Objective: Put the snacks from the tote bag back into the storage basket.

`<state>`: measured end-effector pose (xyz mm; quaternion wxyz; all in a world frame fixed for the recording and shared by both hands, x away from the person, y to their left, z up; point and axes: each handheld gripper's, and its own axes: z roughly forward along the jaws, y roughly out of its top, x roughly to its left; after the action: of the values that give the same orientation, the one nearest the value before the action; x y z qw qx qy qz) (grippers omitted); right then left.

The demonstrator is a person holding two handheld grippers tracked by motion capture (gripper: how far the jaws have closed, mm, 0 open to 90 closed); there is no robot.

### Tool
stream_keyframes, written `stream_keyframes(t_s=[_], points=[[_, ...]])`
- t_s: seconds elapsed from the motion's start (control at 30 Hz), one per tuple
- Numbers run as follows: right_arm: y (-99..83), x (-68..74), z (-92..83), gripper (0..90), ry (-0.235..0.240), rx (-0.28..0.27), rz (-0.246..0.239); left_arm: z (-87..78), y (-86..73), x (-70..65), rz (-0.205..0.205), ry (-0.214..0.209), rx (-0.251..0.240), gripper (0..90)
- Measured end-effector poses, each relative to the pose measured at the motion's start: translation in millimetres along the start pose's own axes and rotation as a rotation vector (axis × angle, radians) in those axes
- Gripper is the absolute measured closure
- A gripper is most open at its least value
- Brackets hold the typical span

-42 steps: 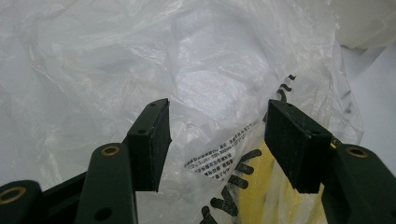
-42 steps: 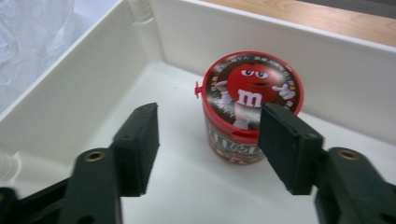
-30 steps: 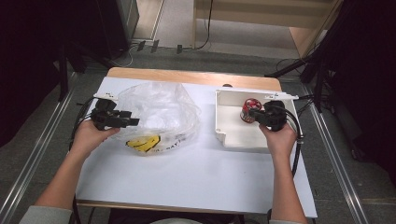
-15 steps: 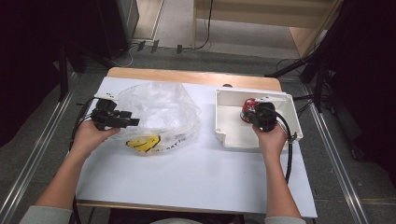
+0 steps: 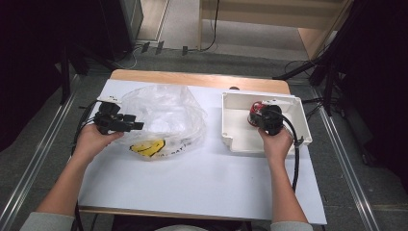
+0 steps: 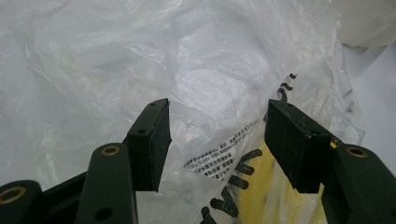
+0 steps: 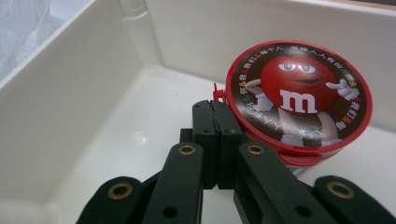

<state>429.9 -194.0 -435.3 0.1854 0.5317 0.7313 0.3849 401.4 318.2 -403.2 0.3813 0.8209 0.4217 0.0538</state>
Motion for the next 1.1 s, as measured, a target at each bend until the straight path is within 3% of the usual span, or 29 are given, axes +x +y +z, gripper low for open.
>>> stream_keyframes(t_s=[0.53, 0.63, 0.73, 0.9, 1.1], points=[[3.3, 6.1, 6.8, 90.0, -0.015, -0.007, 0.010, 0.1, 0.0, -0.3, 0.005, -0.002, 0.004, 41.7], [4.8, 8.0, 1.1, 90.0, -0.030, -0.011, 0.010, -0.1, 0.0, -0.1, 0.006, 0.000, 0.004, 41.7], [4.9, 10.8, -1.9, 90.0, -0.052, -0.004, 0.051, 0.3, 0.0, -0.2, 0.004, -0.001, 0.005, 41.7], [-0.5, 12.9, -0.2, 90.0, -0.100, 0.008, 0.065, 0.0, 0.0, -0.2, 0.002, -0.001, 0.005, 41.7], [-2.8, 16.6, 5.0, 90.0, -0.130, -0.023, 0.077, 0.1, 0.1, -0.4, 0.002, -0.001, 0.005, 41.8]])
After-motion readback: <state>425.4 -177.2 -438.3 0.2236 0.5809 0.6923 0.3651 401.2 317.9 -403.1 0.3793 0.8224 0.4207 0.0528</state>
